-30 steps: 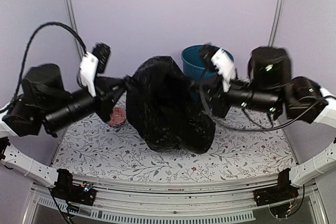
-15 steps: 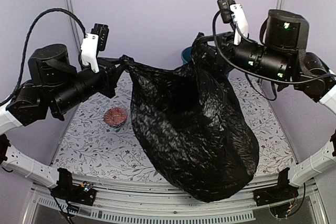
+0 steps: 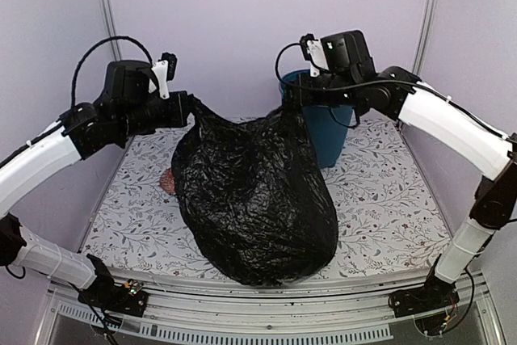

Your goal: Put the trash bags into the trash bin

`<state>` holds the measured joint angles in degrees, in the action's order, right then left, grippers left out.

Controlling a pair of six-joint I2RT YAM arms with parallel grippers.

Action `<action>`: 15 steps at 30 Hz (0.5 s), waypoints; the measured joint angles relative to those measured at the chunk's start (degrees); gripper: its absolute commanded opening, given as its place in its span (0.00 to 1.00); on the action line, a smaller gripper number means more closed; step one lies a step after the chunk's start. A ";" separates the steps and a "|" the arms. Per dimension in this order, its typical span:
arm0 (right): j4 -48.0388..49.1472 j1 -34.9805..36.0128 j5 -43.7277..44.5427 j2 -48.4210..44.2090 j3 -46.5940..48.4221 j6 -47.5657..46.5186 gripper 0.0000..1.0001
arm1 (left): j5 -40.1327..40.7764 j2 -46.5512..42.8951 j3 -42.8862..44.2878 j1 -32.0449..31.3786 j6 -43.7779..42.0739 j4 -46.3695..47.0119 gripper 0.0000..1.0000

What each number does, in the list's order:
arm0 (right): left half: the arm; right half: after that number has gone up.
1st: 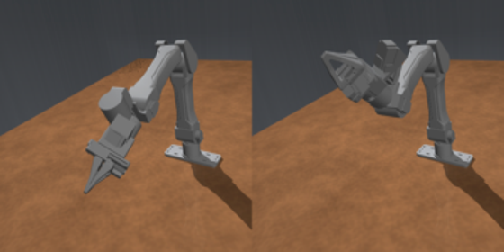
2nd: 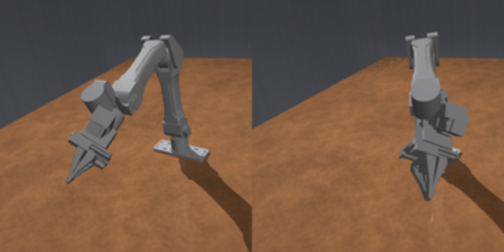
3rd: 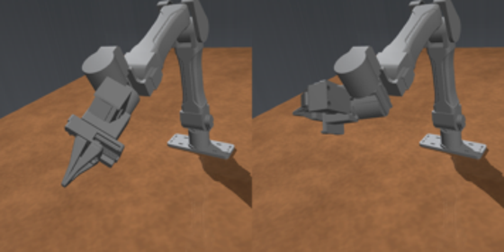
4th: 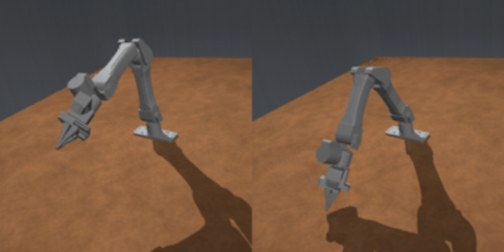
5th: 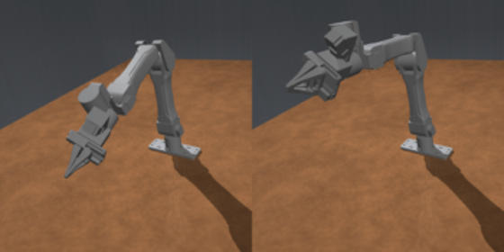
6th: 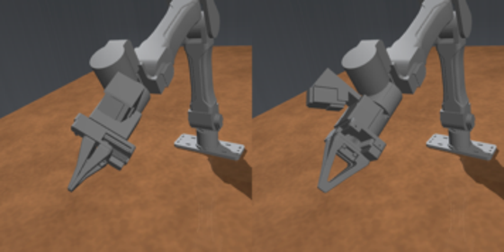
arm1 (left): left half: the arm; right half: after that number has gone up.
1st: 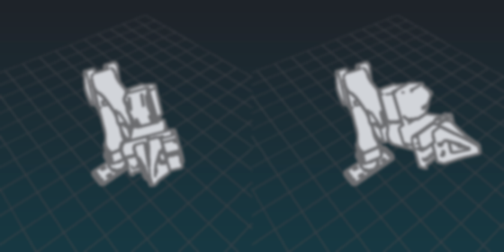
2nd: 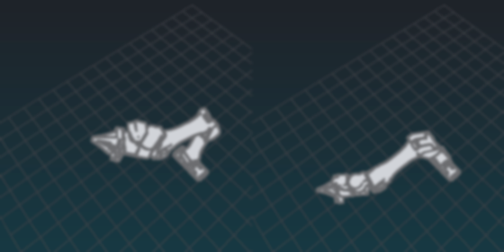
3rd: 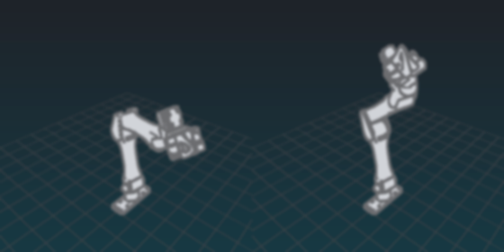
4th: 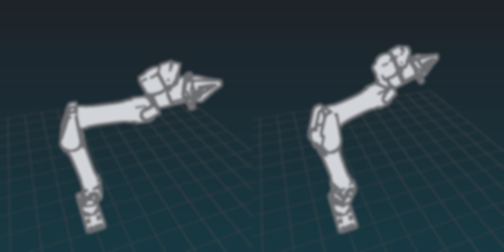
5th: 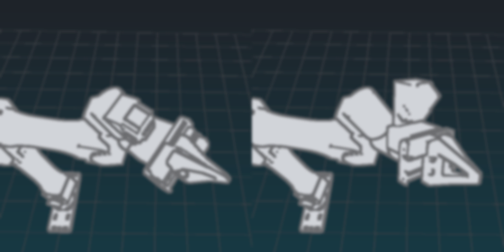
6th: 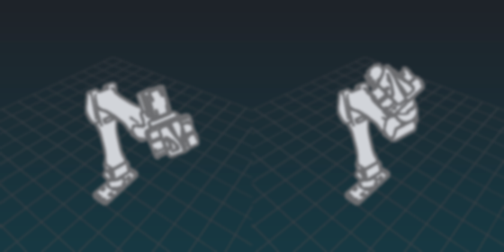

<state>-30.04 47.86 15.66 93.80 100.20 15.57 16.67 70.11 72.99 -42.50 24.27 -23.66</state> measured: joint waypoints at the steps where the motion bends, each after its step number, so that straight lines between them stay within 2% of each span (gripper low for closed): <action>1: -0.98 -0.17 -0.55 3.56 6.03 -0.61 0.01 | -0.26 1.42 3.13 1.03 -0.92 -0.66 0.00; 5: -3.39 -0.02 -2.45 12.15 30.47 -3.76 0.01 | -0.42 5.86 22.08 2.45 -6.86 -1.05 0.00; 8: -0.24 1.40 -3.63 10.84 41.03 -7.39 0.01 | -3.58 6.40 36.17 2.34 -11.39 0.94 0.00; 11: 8.61 5.90 -3.93 1.29 36.15 -15.69 0.01 | -10.16 4.50 44.94 1.31 -16.02 6.21 0.00; 12: 10.67 10.34 -3.82 -1.60 33.99 -18.64 0.01 | -12.17 3.43 45.92 0.70 -17.18 7.65 0.00; 15: 18.53 17.86 -2.99 -10.29 23.63 -28.48 0.01 | -15.23 -1.88 41.48 -0.55 -20.11 10.58 0.00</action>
<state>-11.51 65.71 12.67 83.50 123.83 -12.91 1.43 68.23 114.48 -43.05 4.16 -13.08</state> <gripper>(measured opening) 0.010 0.008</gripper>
